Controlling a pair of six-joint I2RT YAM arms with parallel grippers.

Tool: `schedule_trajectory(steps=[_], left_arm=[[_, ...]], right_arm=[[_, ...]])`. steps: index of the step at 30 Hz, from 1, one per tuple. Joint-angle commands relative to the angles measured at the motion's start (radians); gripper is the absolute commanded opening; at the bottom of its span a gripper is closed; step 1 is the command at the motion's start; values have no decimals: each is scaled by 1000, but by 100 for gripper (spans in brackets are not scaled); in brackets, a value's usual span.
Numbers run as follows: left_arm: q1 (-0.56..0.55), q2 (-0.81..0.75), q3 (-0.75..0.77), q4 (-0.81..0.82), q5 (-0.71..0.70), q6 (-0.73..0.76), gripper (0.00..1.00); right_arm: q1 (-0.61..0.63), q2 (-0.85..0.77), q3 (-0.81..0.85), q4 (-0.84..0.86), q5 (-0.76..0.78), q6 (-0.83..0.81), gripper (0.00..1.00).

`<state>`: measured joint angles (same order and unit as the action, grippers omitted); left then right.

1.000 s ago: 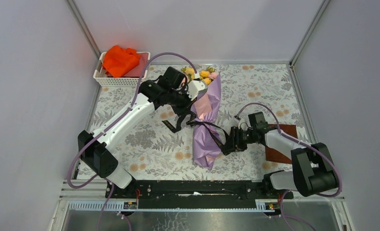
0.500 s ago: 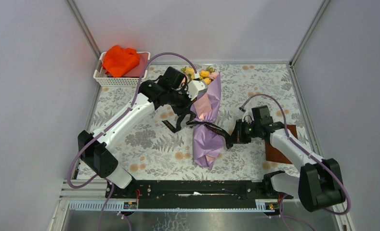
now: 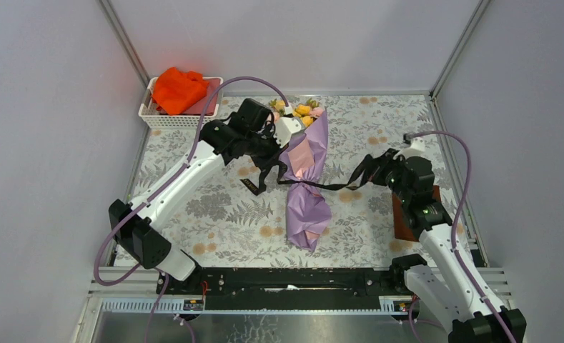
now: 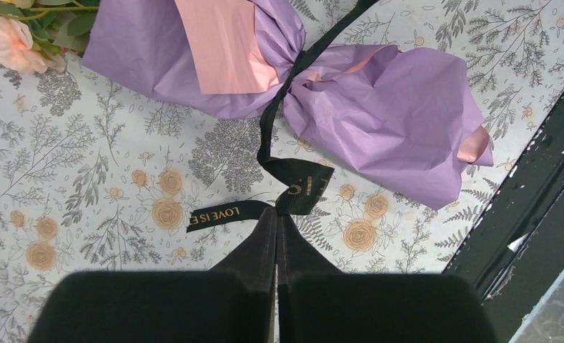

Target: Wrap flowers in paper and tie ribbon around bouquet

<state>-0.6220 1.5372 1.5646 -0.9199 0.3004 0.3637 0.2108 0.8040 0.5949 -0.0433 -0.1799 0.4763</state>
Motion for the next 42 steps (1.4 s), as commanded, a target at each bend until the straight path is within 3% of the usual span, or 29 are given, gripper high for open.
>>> schedule_trajectory(steps=[1,3,4,6,7,12,15,18,20,23,27,30,34,42], left_arm=[[-7,-40,0,0,-29,14,0],[-7,-41,-5,-2,-27,12,0],[-7,-41,-6,-1,-24,10,0],[-6,-44,-5,-2,-11,1,0],[-7,-45,-2,-5,-2,-1,0],[-8,-53,43,-36,42,-20,0],[-10,-54,52,-38,67,-42,0],[-17,-48,64,-46,86,-57,0],[-19,-46,76,-46,91,-64,0],[-19,-46,96,-45,91,-74,0],[-19,-40,108,-44,92,-90,0],[-19,-39,103,-46,89,-93,0],[-19,-48,93,-44,89,-92,0],[-19,-58,88,-38,89,-94,0]], right_arm=[[-22,-17,-12,156,324,20,0],[-39,33,-22,140,368,-1,1],[-53,65,-23,128,341,-10,7],[-90,151,2,80,244,-17,43],[-104,189,26,39,199,-23,53],[-91,250,132,-9,78,-109,71],[46,263,163,83,12,-259,71],[219,307,119,316,-312,-371,71],[323,361,103,439,-392,-425,71],[435,460,111,572,-394,-501,73],[473,576,129,727,-402,-445,73],[478,624,144,755,-352,-421,67],[478,621,116,772,-262,-414,51],[478,635,106,754,-135,-379,46]])
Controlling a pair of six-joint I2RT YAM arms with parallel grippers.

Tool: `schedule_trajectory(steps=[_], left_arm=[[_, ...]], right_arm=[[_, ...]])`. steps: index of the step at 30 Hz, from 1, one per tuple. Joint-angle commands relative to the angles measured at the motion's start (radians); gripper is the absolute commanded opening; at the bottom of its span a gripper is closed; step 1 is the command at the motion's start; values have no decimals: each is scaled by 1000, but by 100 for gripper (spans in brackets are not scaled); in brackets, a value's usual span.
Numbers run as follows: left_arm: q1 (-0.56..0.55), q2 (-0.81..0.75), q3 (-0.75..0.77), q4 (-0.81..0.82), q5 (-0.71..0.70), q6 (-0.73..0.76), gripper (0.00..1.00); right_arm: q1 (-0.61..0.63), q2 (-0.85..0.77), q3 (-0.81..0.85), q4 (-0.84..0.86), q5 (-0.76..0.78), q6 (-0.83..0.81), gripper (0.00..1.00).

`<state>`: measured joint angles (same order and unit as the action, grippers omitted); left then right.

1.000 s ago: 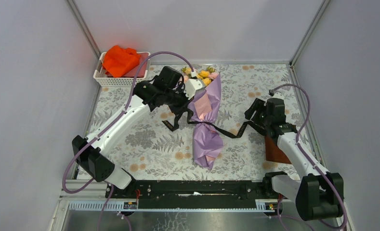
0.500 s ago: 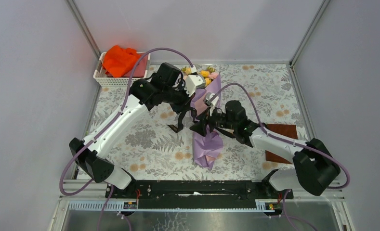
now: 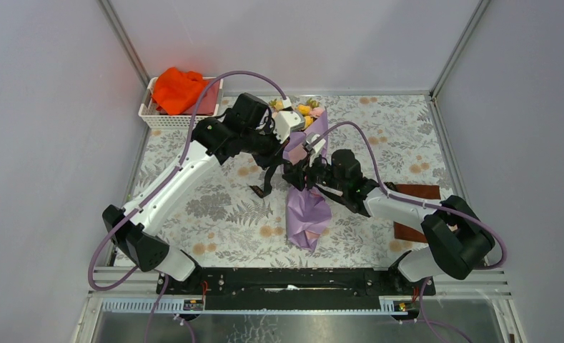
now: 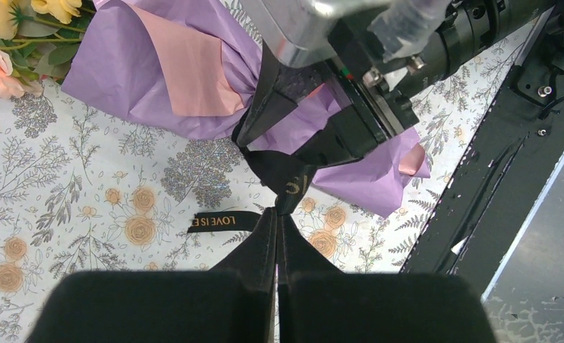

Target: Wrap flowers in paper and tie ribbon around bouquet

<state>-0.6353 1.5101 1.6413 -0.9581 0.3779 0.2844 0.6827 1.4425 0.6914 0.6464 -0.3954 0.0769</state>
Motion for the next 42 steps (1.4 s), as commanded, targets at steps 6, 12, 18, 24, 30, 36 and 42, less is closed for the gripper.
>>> schedule_trajectory(steps=[6,12,18,24,30,36,42], left_arm=[[-6,-44,-7,7,20,-17,0],[-2,-119,-210,149,-88,-83,0],[-3,-122,-526,221,-370,-66,62],[-10,-257,-625,268,-324,18,68],[-45,-205,-787,773,-241,-136,63],[-30,-78,-762,899,-211,-259,69],[22,-98,-979,1284,5,-165,76]], right_arm=[[5,16,38,52,98,50,35],[-6,-17,54,-69,171,117,0],[-9,-68,49,-221,150,250,0],[-9,-63,106,-390,151,308,0],[-9,-56,139,-420,144,337,0],[-14,-33,166,-458,138,330,0],[-16,-26,151,-405,139,388,0]])
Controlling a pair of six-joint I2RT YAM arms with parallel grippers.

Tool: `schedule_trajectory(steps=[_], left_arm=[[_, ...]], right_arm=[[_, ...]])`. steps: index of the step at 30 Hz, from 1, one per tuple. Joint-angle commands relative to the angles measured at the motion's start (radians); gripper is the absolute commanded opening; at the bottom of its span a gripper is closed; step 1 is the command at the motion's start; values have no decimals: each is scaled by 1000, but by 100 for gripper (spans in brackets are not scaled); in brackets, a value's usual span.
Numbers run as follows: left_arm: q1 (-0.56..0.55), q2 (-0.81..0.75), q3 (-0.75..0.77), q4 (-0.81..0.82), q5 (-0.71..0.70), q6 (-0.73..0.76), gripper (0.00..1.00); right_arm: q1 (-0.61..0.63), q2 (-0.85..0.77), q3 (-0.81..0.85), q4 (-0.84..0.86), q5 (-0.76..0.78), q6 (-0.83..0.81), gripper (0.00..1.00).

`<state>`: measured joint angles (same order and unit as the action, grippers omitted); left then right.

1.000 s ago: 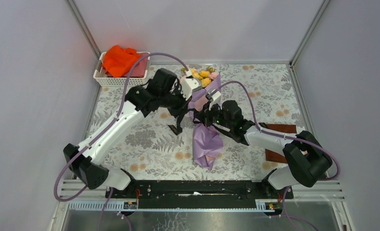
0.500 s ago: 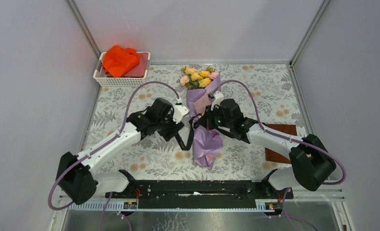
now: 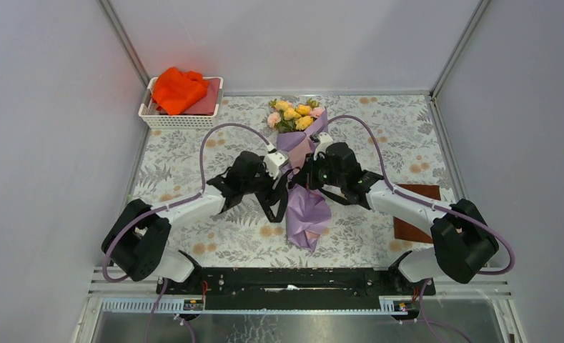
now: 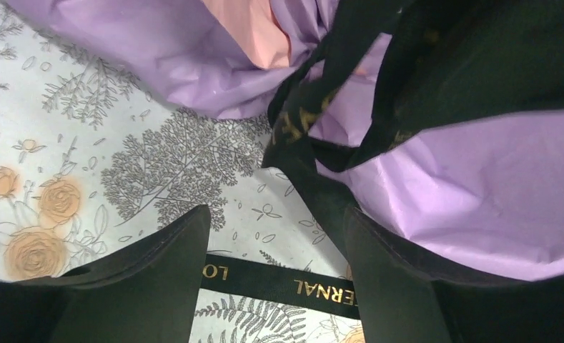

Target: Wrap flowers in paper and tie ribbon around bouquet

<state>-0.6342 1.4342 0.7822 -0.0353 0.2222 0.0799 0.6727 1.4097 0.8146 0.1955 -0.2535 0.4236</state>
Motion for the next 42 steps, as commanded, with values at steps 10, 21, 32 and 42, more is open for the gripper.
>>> schedule_trajectory(steps=[10,21,32,42], left_arm=[[24,93,-221,746,194,-221,86],[26,138,-212,831,175,-280,38],[1,193,-216,965,123,-291,0],[-7,209,-266,1053,139,-123,0]], right_arm=[[-6,17,78,-34,11,24,0],[-6,18,94,-39,13,30,0],[-43,-10,105,-116,57,33,35],[-360,-203,-49,-394,399,35,67]])
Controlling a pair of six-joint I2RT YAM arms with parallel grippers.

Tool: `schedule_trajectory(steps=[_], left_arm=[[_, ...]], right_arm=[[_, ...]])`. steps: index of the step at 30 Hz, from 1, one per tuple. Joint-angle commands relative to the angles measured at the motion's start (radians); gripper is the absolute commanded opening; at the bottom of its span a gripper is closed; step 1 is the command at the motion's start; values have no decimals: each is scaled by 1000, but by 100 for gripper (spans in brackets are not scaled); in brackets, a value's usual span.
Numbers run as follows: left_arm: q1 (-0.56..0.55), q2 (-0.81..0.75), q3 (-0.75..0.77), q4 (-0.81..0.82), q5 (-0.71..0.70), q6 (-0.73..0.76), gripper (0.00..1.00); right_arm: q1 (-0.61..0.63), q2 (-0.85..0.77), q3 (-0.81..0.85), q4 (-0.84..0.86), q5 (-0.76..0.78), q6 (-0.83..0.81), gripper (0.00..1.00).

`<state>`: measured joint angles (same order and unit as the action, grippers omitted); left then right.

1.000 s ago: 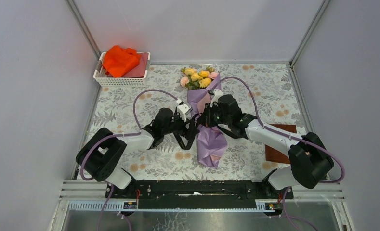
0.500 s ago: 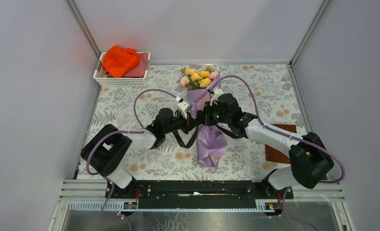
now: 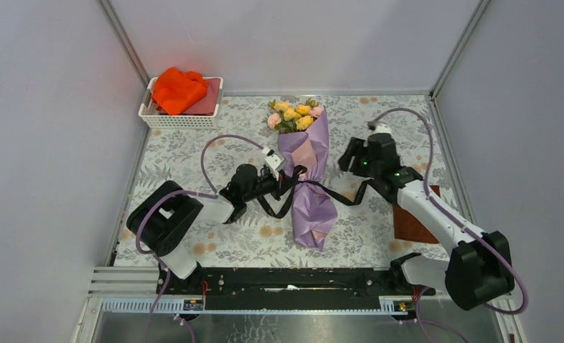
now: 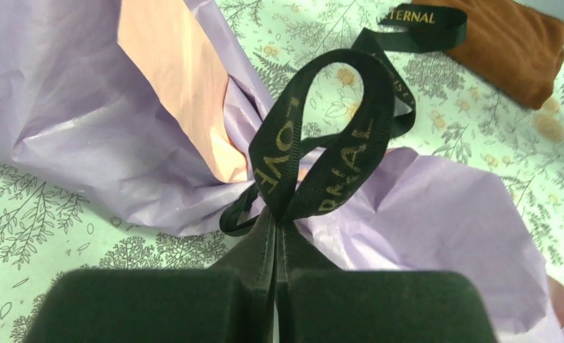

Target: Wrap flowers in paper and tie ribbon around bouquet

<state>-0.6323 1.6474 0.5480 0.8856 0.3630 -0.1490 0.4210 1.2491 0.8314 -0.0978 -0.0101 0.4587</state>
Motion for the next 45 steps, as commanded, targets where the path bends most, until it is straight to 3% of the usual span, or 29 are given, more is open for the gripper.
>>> schedule_trajectory(steps=[1,5,10,17,19,21,22,23,27,34,43,45], left_arm=[[-9,-6,-35,126,1,117,0],[-15,-8,-54,132,17,141,0],[-36,-23,-82,168,51,290,0],[-37,-25,-72,149,55,319,0],[-37,-23,-72,152,60,309,0],[-37,-27,-69,153,67,303,0],[-38,-29,-69,152,69,304,0],[-38,-34,-69,148,68,309,0],[-38,-59,-78,138,84,349,0],[-52,-100,-120,126,123,429,0],[-78,-140,-158,133,110,430,0],[-78,-144,-162,133,97,427,0]], right_arm=[[-128,-31,-75,-99,154,-1,67],[-154,68,-57,-106,129,-3,67],[-189,185,-73,-75,89,-7,68],[-231,356,-66,-41,31,-41,64],[-241,380,-65,-27,-16,-47,50],[-252,390,-51,-25,-60,-63,18],[-257,385,-41,-30,-70,-76,6],[-259,363,-23,-37,-70,-91,0],[-247,263,122,-66,-96,-175,0],[118,264,464,-26,-197,-306,0],[299,421,572,9,-307,-247,0],[309,458,597,-26,-351,-247,8]])
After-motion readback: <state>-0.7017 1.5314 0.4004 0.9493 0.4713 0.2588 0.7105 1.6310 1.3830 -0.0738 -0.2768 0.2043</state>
